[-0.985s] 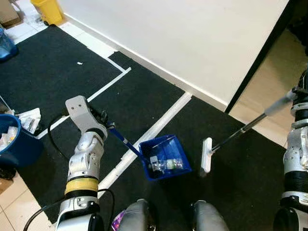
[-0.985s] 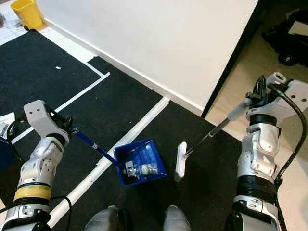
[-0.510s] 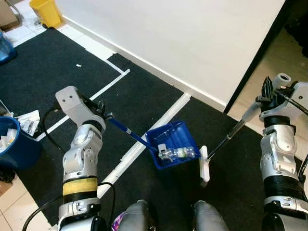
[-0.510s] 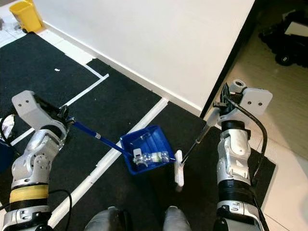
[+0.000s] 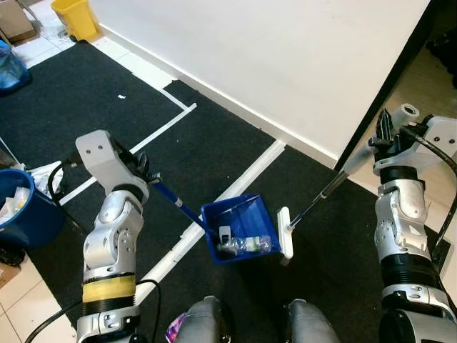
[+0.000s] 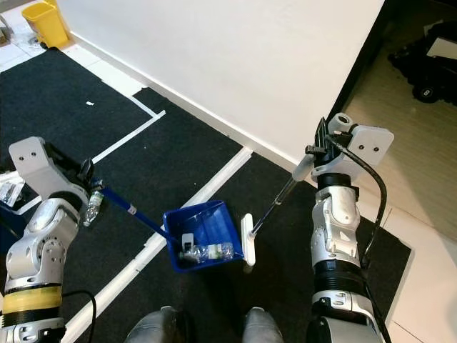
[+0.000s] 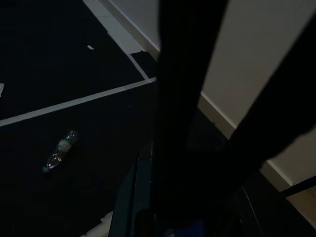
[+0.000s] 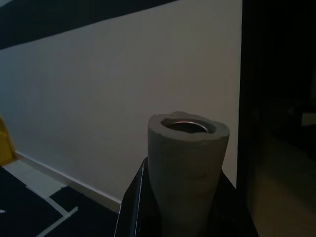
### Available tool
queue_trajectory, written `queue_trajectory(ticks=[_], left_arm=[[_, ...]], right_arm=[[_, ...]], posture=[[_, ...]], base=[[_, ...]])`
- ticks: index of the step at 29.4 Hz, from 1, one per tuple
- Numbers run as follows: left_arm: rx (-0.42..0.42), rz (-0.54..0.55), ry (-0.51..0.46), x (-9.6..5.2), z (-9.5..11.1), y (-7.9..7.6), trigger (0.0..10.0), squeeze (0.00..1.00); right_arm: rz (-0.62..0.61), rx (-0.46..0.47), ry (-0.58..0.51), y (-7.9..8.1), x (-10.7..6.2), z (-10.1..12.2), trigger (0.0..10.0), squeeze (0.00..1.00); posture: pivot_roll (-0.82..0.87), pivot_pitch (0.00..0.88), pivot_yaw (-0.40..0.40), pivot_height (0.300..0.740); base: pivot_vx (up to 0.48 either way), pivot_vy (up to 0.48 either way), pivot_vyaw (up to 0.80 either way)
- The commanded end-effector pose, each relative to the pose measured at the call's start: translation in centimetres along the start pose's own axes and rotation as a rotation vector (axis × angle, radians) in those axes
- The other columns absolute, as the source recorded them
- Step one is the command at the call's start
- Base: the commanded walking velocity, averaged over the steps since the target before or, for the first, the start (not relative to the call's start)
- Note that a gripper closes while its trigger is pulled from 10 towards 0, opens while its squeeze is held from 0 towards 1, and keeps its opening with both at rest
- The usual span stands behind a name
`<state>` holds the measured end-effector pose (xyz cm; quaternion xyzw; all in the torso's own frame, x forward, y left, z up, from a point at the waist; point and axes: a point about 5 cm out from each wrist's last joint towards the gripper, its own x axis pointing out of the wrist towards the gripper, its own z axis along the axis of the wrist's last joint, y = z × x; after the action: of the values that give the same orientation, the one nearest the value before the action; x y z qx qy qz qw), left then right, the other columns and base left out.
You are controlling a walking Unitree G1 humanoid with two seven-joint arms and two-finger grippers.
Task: Sweep floor
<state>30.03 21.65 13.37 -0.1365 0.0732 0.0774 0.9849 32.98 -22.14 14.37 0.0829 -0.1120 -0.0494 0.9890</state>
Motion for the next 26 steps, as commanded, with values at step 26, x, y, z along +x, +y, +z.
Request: queue_trajectory(ticks=[26], left_arm=[[0.1,-0.132,-0.106,0.0,0.8,-5.3,10.0,0.0]], right_arm=[[0.032,0.039,-0.033,1.8,0.1,0.4,10.0,0.0]], posture=[[0.04,0.076,0.001,0.74]], base=[[0.0,0.0,0.0]])
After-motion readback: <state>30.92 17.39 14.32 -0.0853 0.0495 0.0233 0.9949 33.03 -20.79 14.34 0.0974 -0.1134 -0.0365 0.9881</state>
